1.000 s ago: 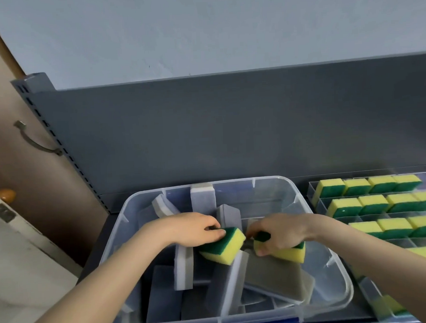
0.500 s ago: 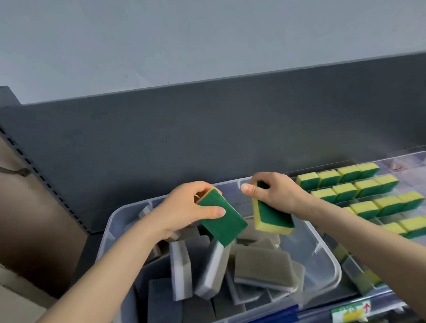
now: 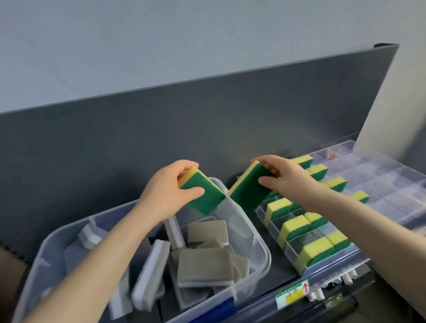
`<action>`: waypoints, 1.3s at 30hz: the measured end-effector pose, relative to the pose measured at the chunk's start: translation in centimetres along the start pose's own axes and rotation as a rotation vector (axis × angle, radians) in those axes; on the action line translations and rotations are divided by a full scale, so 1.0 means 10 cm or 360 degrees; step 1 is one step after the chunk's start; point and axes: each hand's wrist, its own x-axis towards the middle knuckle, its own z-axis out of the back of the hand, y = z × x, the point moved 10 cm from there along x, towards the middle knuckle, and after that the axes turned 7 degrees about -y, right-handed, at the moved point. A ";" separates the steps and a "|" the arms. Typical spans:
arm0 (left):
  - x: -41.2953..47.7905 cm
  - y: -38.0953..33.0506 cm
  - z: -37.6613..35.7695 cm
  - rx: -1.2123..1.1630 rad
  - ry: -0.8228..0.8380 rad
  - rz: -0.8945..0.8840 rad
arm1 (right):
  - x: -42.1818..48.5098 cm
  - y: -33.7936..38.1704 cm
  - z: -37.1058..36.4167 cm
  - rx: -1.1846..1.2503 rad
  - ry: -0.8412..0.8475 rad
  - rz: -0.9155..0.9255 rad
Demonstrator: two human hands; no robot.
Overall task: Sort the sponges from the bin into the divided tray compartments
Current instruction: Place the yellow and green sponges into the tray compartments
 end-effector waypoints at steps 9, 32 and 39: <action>-0.01 -1.17 -0.77 0.0044 -0.0184 -0.0126 | -0.18 -0.70 1.40 -0.0175 -0.0258 0.0120; -0.20 -2.12 -2.40 0.0076 -0.0059 -0.0047 | -0.33 -2.00 2.31 -0.0421 -0.0027 0.0238; -0.11 -2.07 -2.47 0.0046 -0.0093 -0.0058 | -0.28 -2.07 2.35 -0.0453 -0.0041 0.0223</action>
